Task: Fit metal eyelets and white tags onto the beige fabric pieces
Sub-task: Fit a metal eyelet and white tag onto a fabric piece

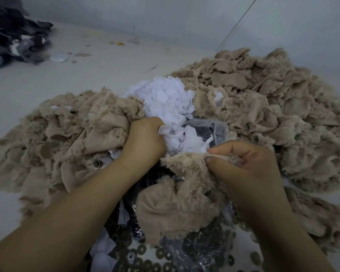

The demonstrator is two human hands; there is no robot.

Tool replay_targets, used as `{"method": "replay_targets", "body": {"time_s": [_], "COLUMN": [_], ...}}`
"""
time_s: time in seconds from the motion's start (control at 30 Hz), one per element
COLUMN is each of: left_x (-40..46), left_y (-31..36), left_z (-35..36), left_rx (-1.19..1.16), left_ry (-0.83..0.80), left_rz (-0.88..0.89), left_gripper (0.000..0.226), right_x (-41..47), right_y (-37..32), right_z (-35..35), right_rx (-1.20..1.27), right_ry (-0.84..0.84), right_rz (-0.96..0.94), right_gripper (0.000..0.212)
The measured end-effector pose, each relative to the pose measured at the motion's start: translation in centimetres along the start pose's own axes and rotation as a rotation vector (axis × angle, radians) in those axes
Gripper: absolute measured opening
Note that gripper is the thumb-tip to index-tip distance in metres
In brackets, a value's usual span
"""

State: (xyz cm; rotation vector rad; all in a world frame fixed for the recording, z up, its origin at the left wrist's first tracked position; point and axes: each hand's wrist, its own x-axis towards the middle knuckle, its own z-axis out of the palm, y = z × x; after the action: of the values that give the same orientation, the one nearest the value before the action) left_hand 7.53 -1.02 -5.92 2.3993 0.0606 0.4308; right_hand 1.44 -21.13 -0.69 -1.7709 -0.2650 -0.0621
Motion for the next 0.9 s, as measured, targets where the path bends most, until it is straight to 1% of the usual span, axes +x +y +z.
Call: {"method": "replay_targets", "body": {"time_s": [0.07, 0.1, 0.13, 0.17, 0.2, 0.23, 0.3, 0.33, 0.37, 0.4, 0.43, 0.5, 0.53, 0.57, 0.67, 0.73, 0.83, 0.9], "left_x": [-0.1, -0.1, -0.2, -0.2, -0.3, -0.5, -0.8, -0.9, -1.1, -1.1, -1.1, -1.2, -1.5, -1.7, -2.3, -2.5, -2.5, -2.5], "left_y": [0.3, 0.5, 0.8, 0.9, 0.8, 0.9, 2.0, 2.7, 3.4, 4.0, 4.3, 4.8, 4.8, 4.8, 4.4, 4.0, 3.6, 3.5], "left_z": [0.2, 0.4, 0.5, 0.5, 0.3, -0.3, -1.9, -2.9, -4.0, -4.9, -5.7, -6.5, -6.4, -6.1, -5.0, -4.7, -4.7, -4.7], "left_rx": [0.114, 0.201, 0.250, 0.299, 0.282, 0.240, 0.069, -0.032, -0.136, -0.250, -0.298, -0.241, -0.221, -0.227, -0.353, -0.365, -0.363, -0.385], "left_ry": [-0.014, -0.043, -0.083, -0.124, -0.155, -0.185, -0.204, -0.222, -0.268, -0.354, -0.458, -0.625, -0.648, -0.633, -0.587, -0.567, -0.396, -0.252], "left_rz": [-0.008, 0.000, -0.002, 0.046, 0.112, 0.183, 0.236, 0.255, 0.260, 0.251, 0.246, 0.286, 0.301, 0.286, 0.164, 0.130, 0.055, 0.001], "left_gripper": [0.042, 0.040, 0.029, 0.017, 0.025, 0.038, 0.055, 0.058, 0.057, 0.055, 0.054, 0.049, 0.044, 0.039, 0.023, 0.017, 0.014, 0.012], "right_x": [-0.1, -0.1, -0.1, -0.1, 0.0, 0.1, 0.2, 0.2, 0.2, 0.2, 0.1, 0.1, 0.1, 0.2, 0.2, 0.3, 0.4, 0.7], "right_y": [-0.2, -0.3, -0.3, -0.2, -0.1, 0.0, 0.1, 0.1, 0.1, 0.1, 0.1, 0.0, -0.1, -0.3, -0.1, 0.1, 0.5, 1.0], "right_z": [-0.1, -0.2, -0.3, -0.4, -0.4, -0.3, -0.2, -0.1, -0.1, 0.0, 0.1, 0.1, 0.2, 0.3, 0.3, 0.3, 0.4, 0.4], "right_rx": [-0.002, 0.003, 0.004, 0.002, -0.003, -0.009, -0.023, -0.025, -0.025, -0.025, -0.030, -0.029, -0.016, -0.002, 0.007, -0.013, -0.020, -0.048], "right_ry": [-0.003, -0.003, -0.003, -0.004, -0.008, -0.016, -0.031, -0.041, -0.053, -0.066, -0.076, -0.085, -0.085, -0.085, -0.073, -0.063, -0.035, -0.021], "right_rz": [-0.017, -0.017, -0.014, -0.008, -0.005, -0.003, 0.006, 0.014, 0.021, 0.024, 0.023, 0.018, 0.020, 0.027, 0.056, 0.062, 0.105, 0.155], "right_gripper": [0.021, 0.021, 0.021, 0.022, 0.023, 0.023, 0.020, 0.019, 0.018, 0.019, 0.021, 0.024, 0.024, 0.022, 0.021, 0.021, 0.021, 0.015]}}
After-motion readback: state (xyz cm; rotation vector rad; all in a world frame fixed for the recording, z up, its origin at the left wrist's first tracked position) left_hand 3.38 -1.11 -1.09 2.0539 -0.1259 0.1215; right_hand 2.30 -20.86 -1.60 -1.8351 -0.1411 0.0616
